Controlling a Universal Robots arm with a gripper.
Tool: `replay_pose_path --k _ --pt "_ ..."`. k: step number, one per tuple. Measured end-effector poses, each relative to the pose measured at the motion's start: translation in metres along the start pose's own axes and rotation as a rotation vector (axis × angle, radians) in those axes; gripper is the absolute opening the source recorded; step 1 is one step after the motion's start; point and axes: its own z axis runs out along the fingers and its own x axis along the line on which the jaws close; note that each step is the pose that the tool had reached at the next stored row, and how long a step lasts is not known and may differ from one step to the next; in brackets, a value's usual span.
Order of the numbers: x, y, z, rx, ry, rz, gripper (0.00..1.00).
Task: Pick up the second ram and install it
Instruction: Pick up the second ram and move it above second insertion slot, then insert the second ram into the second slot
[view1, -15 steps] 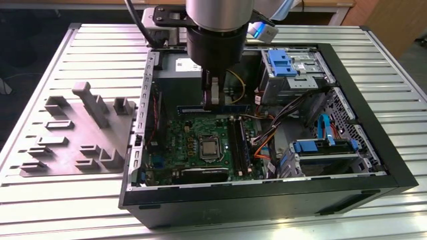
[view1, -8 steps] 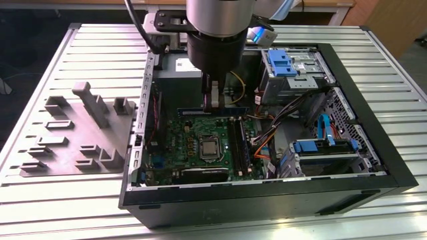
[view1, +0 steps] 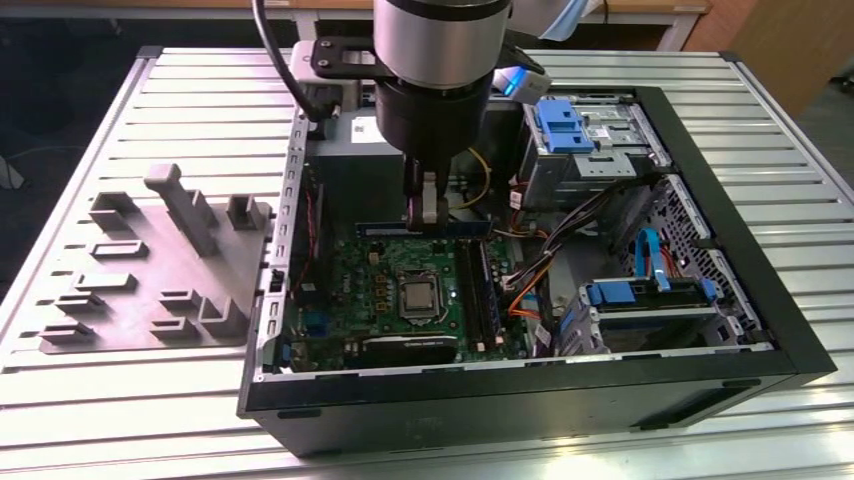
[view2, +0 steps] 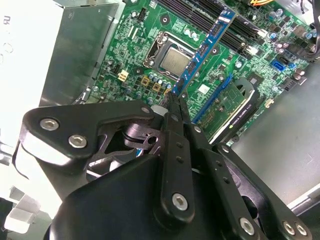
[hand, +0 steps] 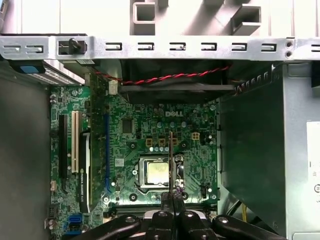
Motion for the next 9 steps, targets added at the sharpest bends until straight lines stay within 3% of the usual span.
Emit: replay_pose_path --k 9 --pt "0.0 -0.0001 0.0004 -0.0041 0.0001 0.0 0.11"
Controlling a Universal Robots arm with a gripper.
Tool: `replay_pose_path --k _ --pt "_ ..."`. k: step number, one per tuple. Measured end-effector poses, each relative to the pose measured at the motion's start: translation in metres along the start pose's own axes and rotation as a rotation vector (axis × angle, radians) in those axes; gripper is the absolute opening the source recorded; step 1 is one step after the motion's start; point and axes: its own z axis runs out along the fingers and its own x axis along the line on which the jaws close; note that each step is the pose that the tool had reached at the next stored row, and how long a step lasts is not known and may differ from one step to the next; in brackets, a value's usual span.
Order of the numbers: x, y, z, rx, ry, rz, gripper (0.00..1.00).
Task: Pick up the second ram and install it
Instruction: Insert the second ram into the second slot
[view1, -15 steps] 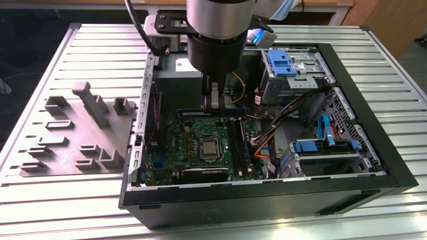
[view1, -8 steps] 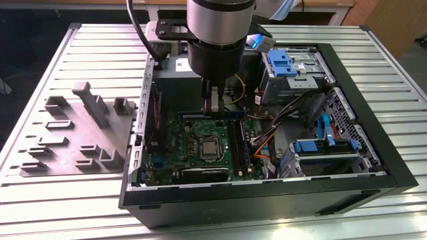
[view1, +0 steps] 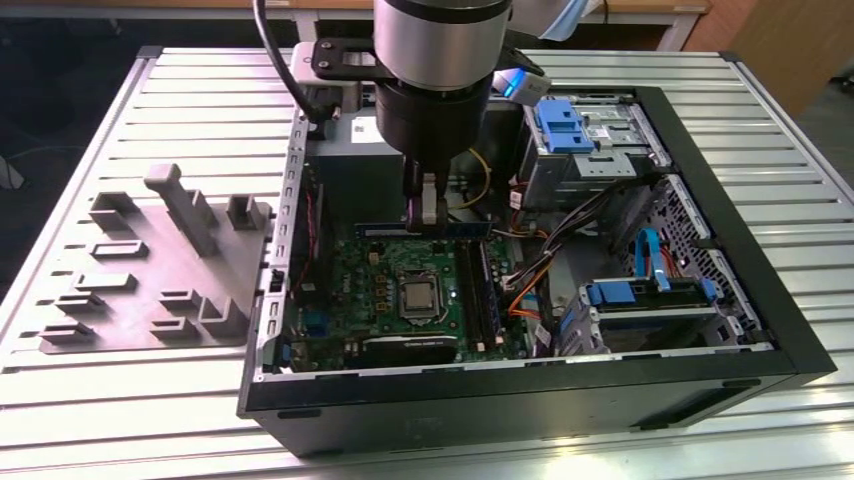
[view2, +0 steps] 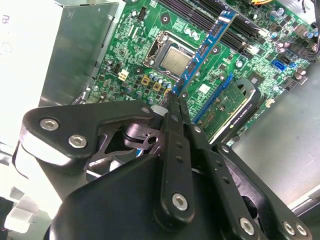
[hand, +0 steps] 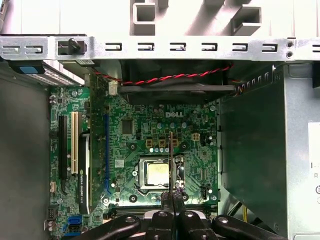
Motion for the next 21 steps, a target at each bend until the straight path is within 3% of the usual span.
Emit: replay_pose_path --k 7,21 --pt "0.0 0.0 0.0 -0.0005 -0.0002 0.004 0.11" --pt "0.0 -0.0001 0.0011 0.0065 -0.007 0.184 0.11"
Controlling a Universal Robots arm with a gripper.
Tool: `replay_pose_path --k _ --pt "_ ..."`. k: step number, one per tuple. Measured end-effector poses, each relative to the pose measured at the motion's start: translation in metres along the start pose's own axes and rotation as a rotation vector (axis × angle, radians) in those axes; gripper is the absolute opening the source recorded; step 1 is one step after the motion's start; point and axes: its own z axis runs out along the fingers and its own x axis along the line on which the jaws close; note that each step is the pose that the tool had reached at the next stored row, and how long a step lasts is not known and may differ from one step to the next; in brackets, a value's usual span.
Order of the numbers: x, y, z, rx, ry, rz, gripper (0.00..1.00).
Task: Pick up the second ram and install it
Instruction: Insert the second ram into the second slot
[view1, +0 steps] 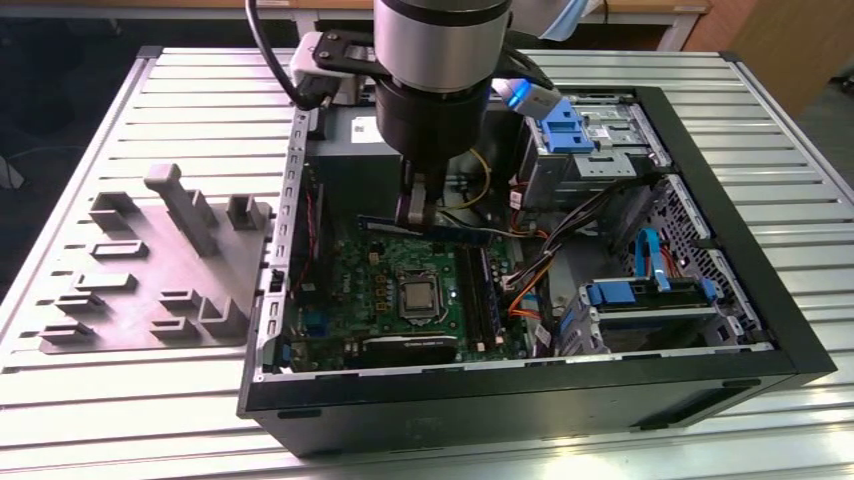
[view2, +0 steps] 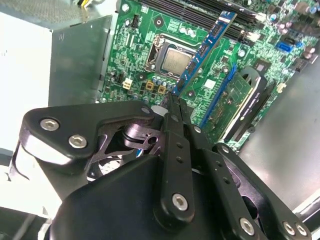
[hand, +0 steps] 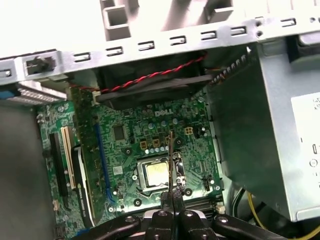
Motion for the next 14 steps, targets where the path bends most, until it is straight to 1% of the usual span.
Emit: replay_pose_path --k 9,14 --pt "0.0 0.0 0.0005 0.0049 -0.0047 0.126 0.11" --pt "0.0 0.0 0.0006 0.008 -0.0078 0.205 0.11"
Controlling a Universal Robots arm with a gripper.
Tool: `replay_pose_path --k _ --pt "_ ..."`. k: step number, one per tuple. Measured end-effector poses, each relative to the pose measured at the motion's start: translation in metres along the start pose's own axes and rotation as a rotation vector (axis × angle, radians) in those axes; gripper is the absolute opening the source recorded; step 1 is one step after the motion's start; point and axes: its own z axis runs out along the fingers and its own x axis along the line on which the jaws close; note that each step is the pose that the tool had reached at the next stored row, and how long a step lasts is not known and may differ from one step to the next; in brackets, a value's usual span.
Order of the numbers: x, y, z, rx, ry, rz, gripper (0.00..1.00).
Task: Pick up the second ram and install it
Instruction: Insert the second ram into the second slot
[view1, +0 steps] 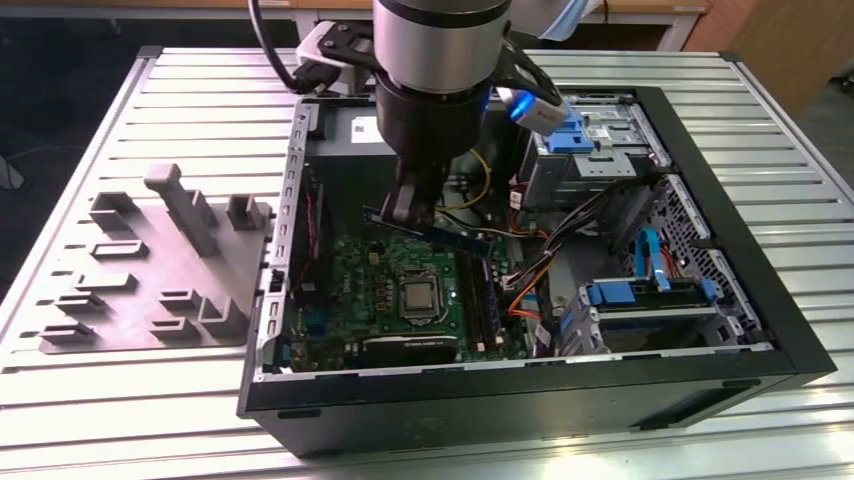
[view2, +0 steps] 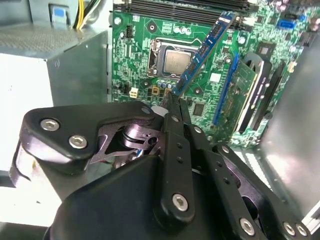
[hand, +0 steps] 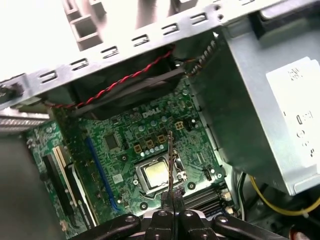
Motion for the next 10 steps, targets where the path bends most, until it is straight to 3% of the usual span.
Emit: replay_pose_path --k 10 --pt "0.0 0.0 0.0004 0.0063 -0.0062 0.162 0.11"
